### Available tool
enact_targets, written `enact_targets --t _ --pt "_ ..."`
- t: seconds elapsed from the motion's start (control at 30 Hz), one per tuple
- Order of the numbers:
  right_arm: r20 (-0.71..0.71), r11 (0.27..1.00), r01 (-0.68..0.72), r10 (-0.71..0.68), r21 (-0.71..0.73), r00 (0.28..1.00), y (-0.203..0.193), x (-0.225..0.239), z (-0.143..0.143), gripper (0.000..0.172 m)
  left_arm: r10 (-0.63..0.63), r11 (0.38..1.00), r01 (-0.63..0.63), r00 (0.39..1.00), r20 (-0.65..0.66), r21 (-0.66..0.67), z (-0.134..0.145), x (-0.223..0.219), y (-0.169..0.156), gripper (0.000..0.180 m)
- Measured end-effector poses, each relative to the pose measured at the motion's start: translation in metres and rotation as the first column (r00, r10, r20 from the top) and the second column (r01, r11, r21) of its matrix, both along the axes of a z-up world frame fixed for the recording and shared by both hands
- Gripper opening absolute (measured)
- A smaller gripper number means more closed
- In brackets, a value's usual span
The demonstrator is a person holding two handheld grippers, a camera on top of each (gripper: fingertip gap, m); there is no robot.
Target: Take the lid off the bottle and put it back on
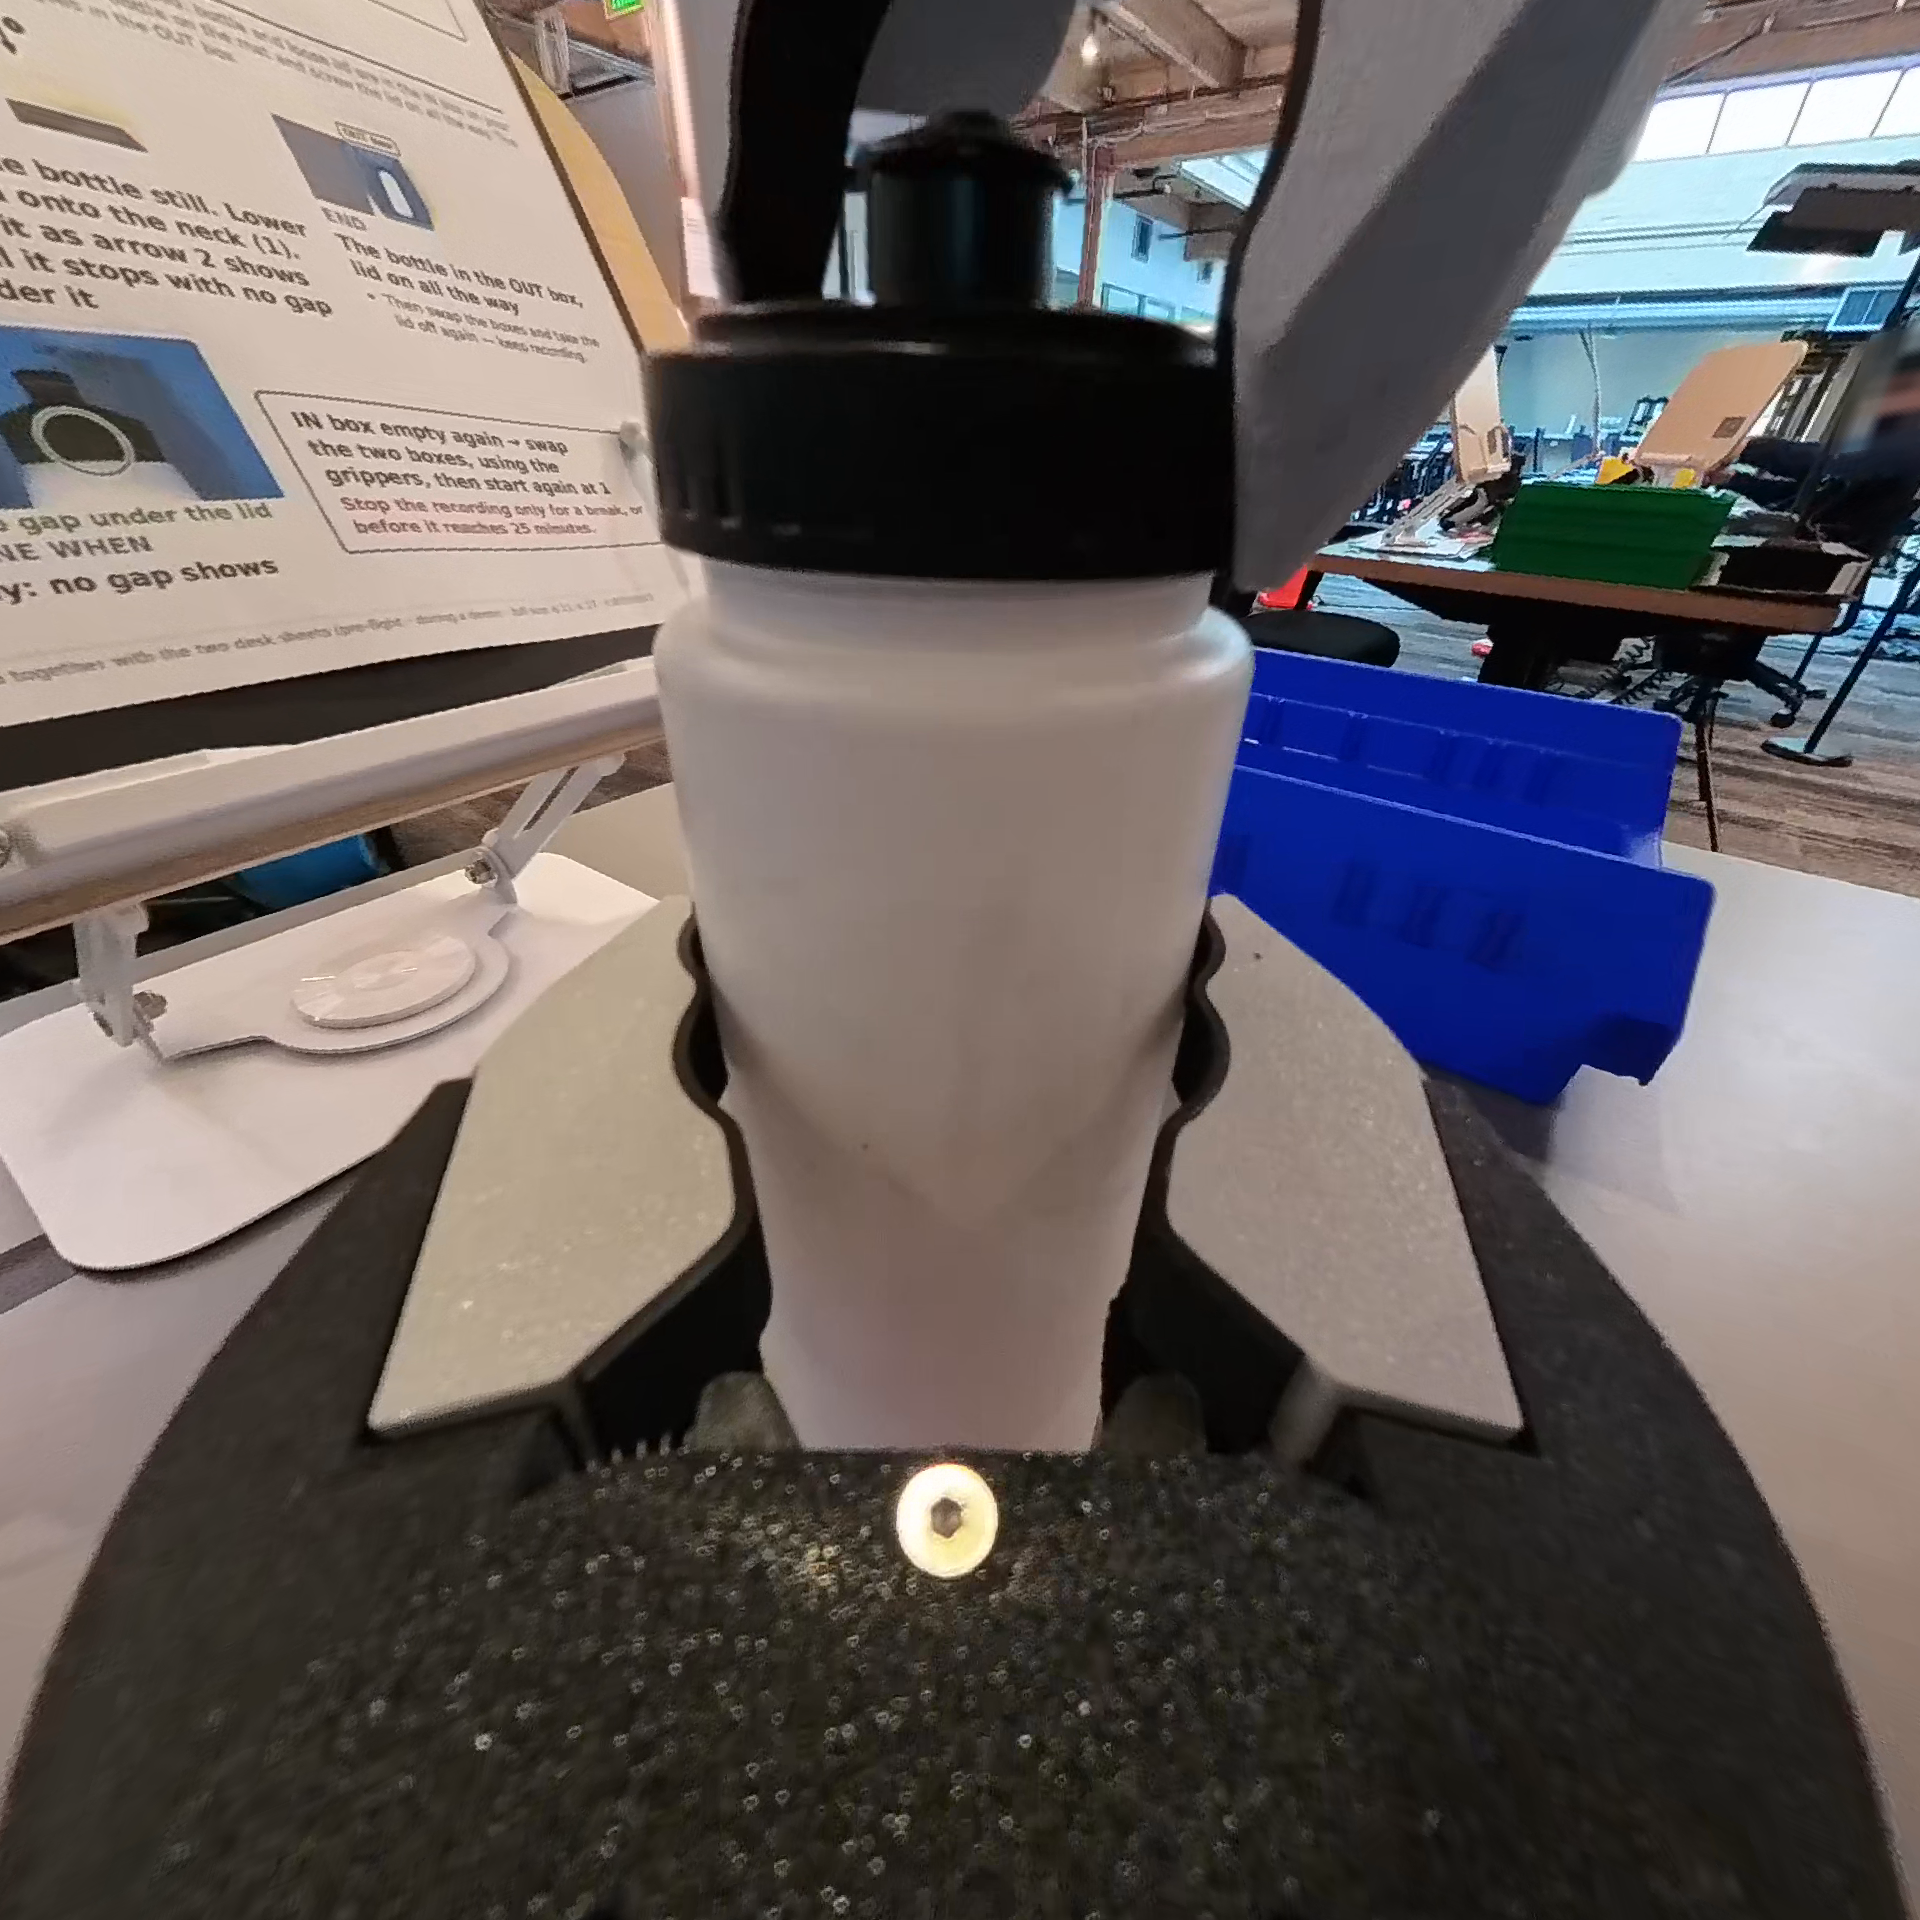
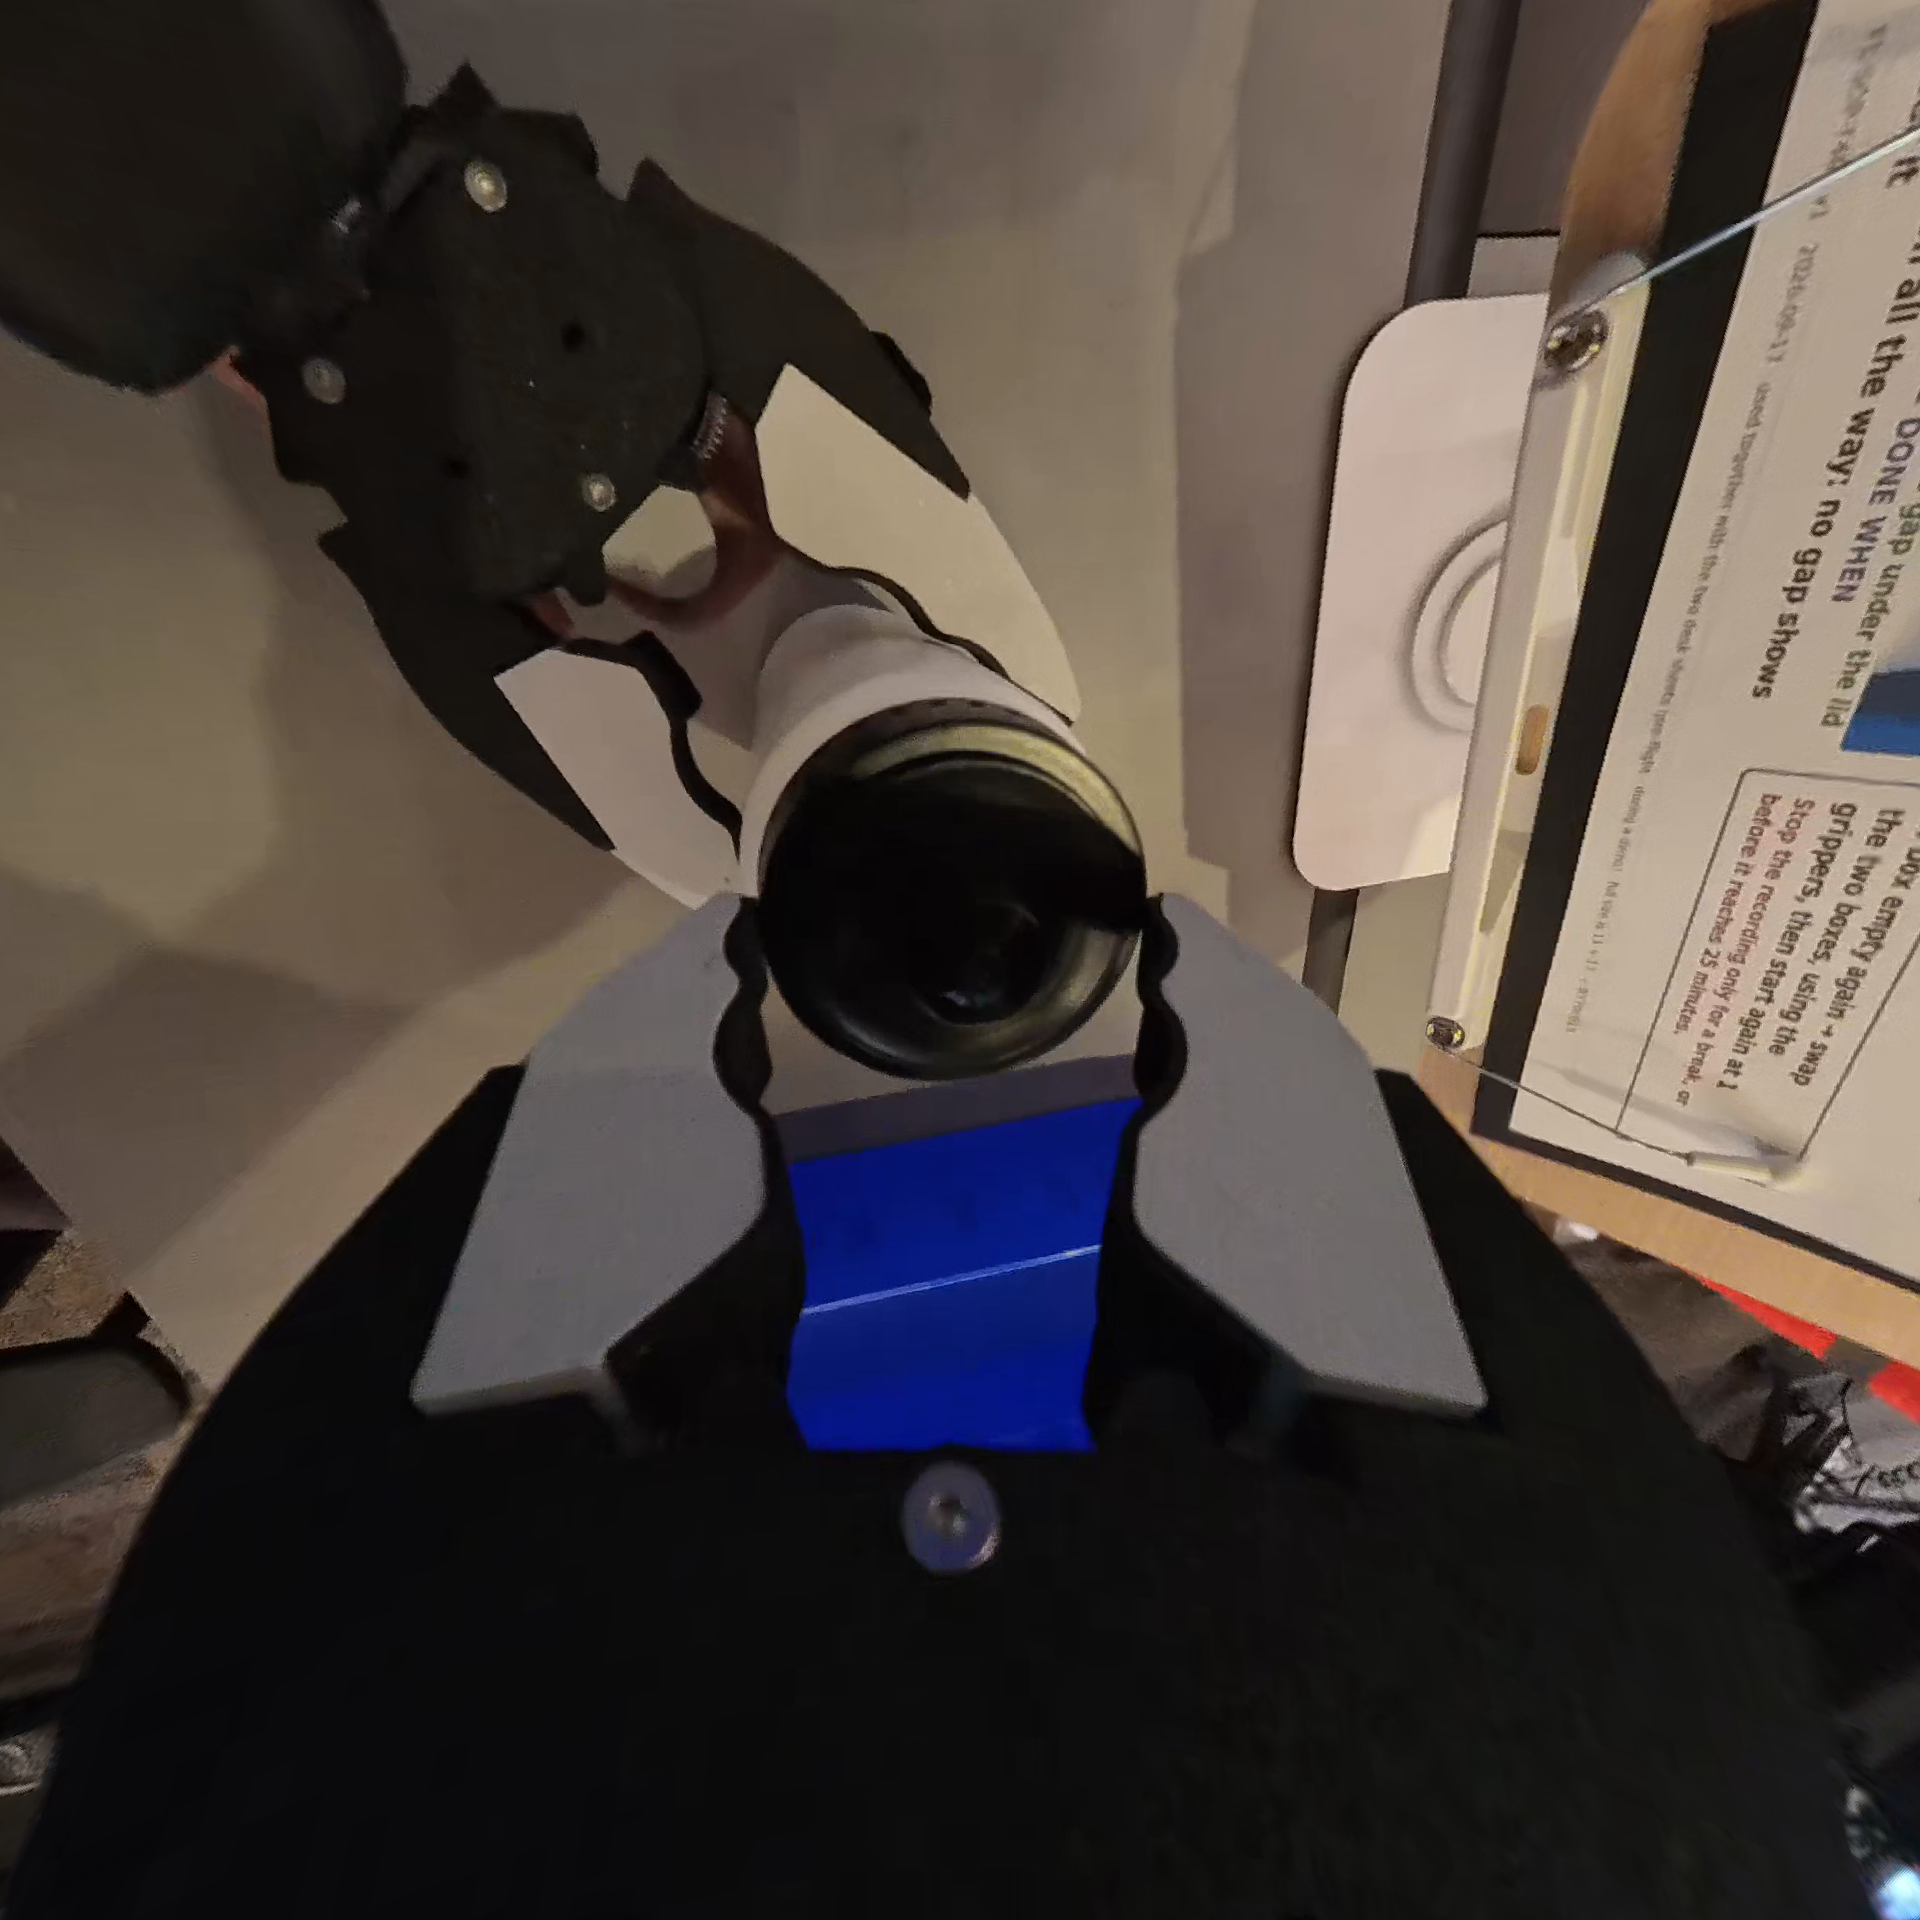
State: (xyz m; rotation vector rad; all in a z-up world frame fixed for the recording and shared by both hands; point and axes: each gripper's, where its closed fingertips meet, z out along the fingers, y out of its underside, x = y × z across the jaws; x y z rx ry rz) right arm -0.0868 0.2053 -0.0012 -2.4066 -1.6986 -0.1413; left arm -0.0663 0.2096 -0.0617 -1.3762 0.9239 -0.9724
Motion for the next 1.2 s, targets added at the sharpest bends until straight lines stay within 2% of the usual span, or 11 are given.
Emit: enact_targets --t 0.13,0.2,0.3,0.43,0.6,0.73,0.83,0.97,1.03,1.1,1.2 --pt "0.019 0.994 0.091 -0.092 0.064 0.996 0.004 0.007 0.007 0.097 0.002 1.000 -0.002 1.000 -0.003 0.001 0.000 -0.001 0.000 0.085" --pt "-0.055 0.956 0.286 -0.282 0.068 0.958 0.009 0.007 0.014 0.097 0.003 1.000 -0.003 1.000 -0.009 0.009 0.000 0.000 -0.001 0.085" --pt "-0.195 0.837 0.544 -0.545 -0.060 0.816 0.004 -0.003 0.021 0.095 0.004 1.000 -0.004 1.000 -0.007 0.009 0.000 0.000 -0.001 0.085" --pt "-0.246 0.703 0.687 -0.710 -0.186 0.660 -0.006 -0.012 0.017 0.077 0.003 1.000 -0.003 1.000 -0.002 0.003 0.000 0.000 0.000 0.085" --pt "-0.198 0.650 0.750 -0.757 -0.123 0.623 -0.003 -0.004 0.005 0.072 0.004 1.000 -0.004 1.000 -0.009 0.010 -0.001 0.000 -0.001 0.085" --pt "-0.164 0.675 0.731 -0.736 -0.100 0.657 -0.002 -0.002 0.001 0.069 0.003 1.000 -0.003 1.000 -0.005 0.005 -0.001 0.000 -0.001 0.085" --pt "-0.117 0.765 0.638 -0.644 -0.089 0.756 -0.002 -0.002 0.002 0.069 0.003 1.000 -0.003 1.000 -0.004 0.003 -0.001 0.000 0.000 0.085" --pt "-0.046 0.933 0.352 -0.356 -0.070 0.933 0.001 -0.004 0.002 0.068 0.000 1.000 0.000 1.000 0.003 -0.003 0.000 -0.002 0.001 0.085" --pt "0.075 0.996 0.091 -0.089 -0.024 0.993 -0.001 0.002 0.000 0.069 -0.007 1.000 0.007 1.000 -0.004 0.004 -0.001 0.000 -0.001 0.085" --pt "0.168 0.996 -0.087 0.083 0.012 0.982 -0.002 0.006 0.000 0.069 0.002 1.000 -0.002 1.000 -0.010 0.013 -0.001 0.002 -0.002 0.085" --pt "0.217 0.997 -0.077 0.075 0.000 0.973 -0.003 0.007 0.000 0.069 0.001 1.000 -0.001 1.000 -0.013 0.014 -0.002 0.002 -0.002 0.085"
